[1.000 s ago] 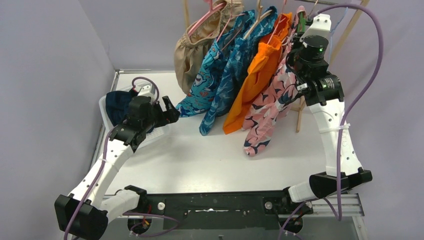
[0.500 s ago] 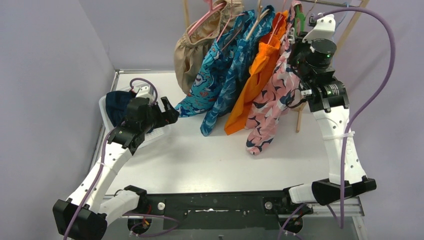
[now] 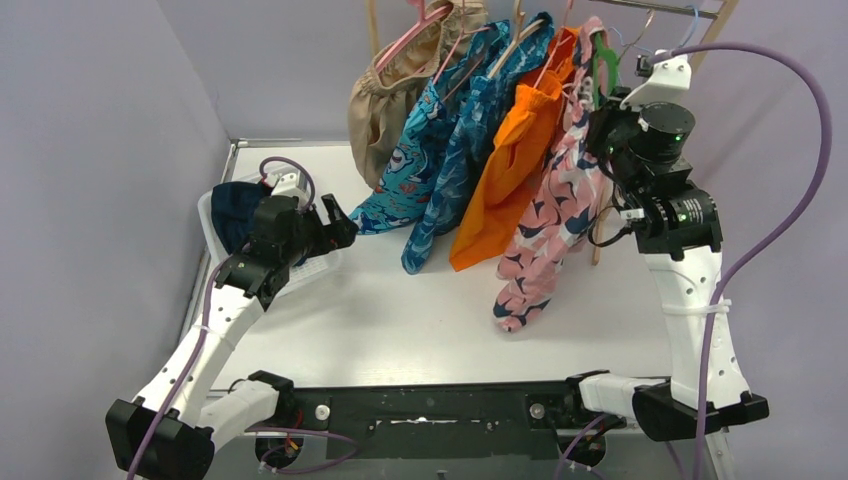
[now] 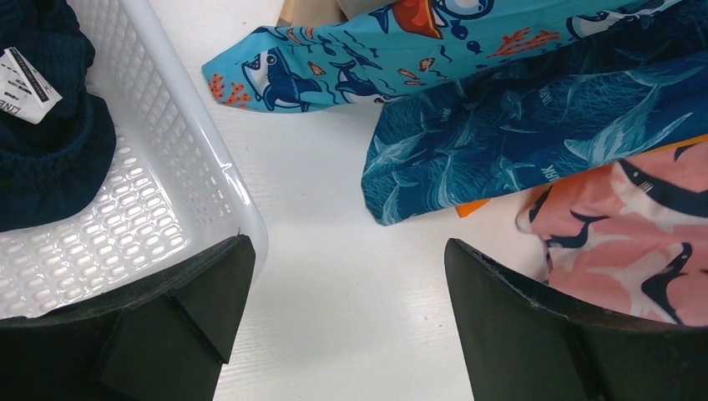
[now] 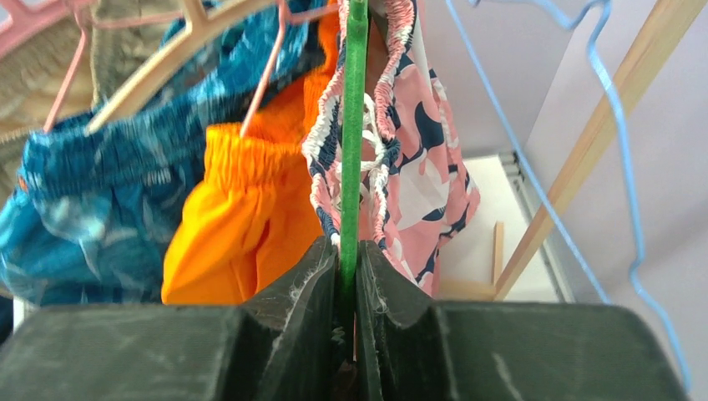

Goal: Remove the shorts from the hanger
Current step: Pick up the hanger from the clothes rod.

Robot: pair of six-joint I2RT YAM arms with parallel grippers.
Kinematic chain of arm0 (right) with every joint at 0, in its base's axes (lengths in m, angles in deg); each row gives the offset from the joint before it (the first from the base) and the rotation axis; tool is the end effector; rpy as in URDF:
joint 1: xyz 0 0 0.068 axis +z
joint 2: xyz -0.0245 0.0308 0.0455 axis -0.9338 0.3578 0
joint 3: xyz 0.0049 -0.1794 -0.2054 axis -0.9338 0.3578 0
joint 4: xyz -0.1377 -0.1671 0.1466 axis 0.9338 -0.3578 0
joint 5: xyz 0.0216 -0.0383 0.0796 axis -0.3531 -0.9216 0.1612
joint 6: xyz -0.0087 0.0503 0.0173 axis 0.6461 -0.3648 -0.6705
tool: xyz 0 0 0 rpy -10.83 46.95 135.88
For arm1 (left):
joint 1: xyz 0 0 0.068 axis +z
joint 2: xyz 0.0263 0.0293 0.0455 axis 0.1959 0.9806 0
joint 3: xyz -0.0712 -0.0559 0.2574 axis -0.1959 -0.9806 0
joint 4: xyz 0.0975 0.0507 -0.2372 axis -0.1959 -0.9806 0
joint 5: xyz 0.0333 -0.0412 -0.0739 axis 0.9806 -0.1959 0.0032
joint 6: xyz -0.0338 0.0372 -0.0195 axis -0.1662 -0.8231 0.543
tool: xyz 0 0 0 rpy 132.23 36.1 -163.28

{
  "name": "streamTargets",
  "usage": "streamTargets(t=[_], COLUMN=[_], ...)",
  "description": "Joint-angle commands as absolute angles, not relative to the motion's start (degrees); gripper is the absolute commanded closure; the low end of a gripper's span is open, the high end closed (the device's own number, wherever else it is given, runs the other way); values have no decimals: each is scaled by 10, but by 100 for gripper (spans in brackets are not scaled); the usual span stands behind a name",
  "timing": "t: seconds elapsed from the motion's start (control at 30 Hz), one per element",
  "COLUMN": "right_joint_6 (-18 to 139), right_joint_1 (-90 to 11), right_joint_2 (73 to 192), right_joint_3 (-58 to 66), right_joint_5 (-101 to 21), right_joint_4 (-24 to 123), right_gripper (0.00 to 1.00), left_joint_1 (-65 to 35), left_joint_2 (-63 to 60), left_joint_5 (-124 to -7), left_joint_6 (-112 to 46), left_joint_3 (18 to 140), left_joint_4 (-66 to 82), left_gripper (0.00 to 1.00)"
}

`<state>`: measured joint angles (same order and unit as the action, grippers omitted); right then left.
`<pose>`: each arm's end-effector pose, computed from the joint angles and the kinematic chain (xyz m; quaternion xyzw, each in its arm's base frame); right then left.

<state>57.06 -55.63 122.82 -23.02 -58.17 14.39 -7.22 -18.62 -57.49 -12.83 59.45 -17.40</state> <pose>0.2206 0.0457 0.5326 0.0458 0.7335 0.0706 0.6745 0.2157 -0.0725 0.3200 -0.0959 0.8569 -0.2168 0.4577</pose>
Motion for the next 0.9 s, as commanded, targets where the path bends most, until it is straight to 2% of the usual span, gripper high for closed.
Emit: streamTargets(t=[0.0, 0.33, 0.57, 0.73, 0.87], right_joint_6=[534, 455, 466, 462, 484], right_joint_1=[-559, -559, -559, -559, -558], right_joint_2=[1189, 1090, 1061, 1027, 1012], right_joint_3=[-208, -131, -109, -44, 19], right_joint_5=[-541, -565, -407, -335, -202], right_joint_4=[99, -32, -121, -157, -149], right_gripper=[100, 100, 100, 100, 100], left_joint_1=[-67, -66, -66, -66, -65], left_joint_2=[-200, -201, -203, -208, -207], left_joint_5=[-577, -575, -580, -582, -597], left_joint_6=[-128, -131, -136, -138, -140], left_joint_3=[603, 619, 634, 650, 660], left_joint_4=[-149, -166, -180, -190, -186], left_gripper=[15, 15, 15, 15, 15])
